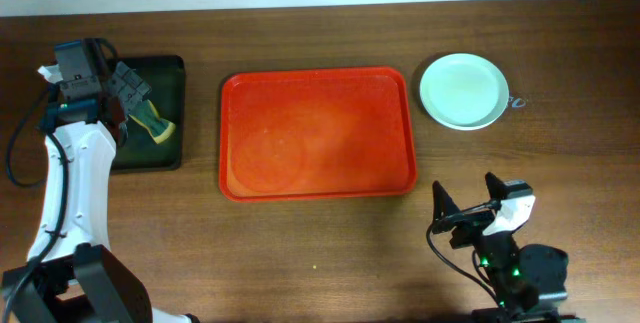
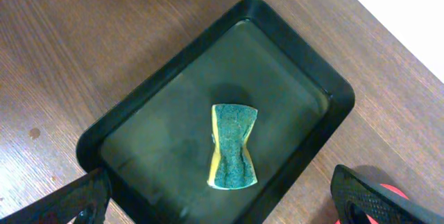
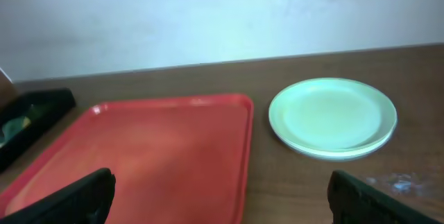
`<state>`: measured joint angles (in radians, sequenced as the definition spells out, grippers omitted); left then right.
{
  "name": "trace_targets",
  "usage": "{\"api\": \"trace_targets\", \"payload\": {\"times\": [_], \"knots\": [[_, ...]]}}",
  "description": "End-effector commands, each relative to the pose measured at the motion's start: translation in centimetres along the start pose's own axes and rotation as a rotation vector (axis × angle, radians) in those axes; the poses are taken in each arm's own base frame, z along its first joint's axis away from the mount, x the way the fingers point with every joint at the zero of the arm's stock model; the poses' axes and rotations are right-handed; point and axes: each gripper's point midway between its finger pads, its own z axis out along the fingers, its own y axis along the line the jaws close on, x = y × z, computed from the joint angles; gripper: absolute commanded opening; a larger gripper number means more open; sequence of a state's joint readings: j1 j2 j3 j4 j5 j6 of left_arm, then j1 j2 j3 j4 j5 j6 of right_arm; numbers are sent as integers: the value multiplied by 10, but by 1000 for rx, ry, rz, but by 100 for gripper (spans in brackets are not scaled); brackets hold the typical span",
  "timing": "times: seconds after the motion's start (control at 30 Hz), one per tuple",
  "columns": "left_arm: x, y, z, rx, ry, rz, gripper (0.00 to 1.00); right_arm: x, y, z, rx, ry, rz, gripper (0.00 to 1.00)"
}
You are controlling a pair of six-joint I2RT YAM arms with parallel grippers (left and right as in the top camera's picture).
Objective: Clean dirty plates on tray and stack at the side
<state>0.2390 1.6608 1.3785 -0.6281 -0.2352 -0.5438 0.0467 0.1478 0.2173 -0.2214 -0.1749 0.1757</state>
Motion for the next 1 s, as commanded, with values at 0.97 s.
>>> {"api": "trace_targets", "payload": {"times": [0.97], "knots": [[-3,0,-1,4,-4,-6,100,28,-25,7,74,-95,-179,99]]}}
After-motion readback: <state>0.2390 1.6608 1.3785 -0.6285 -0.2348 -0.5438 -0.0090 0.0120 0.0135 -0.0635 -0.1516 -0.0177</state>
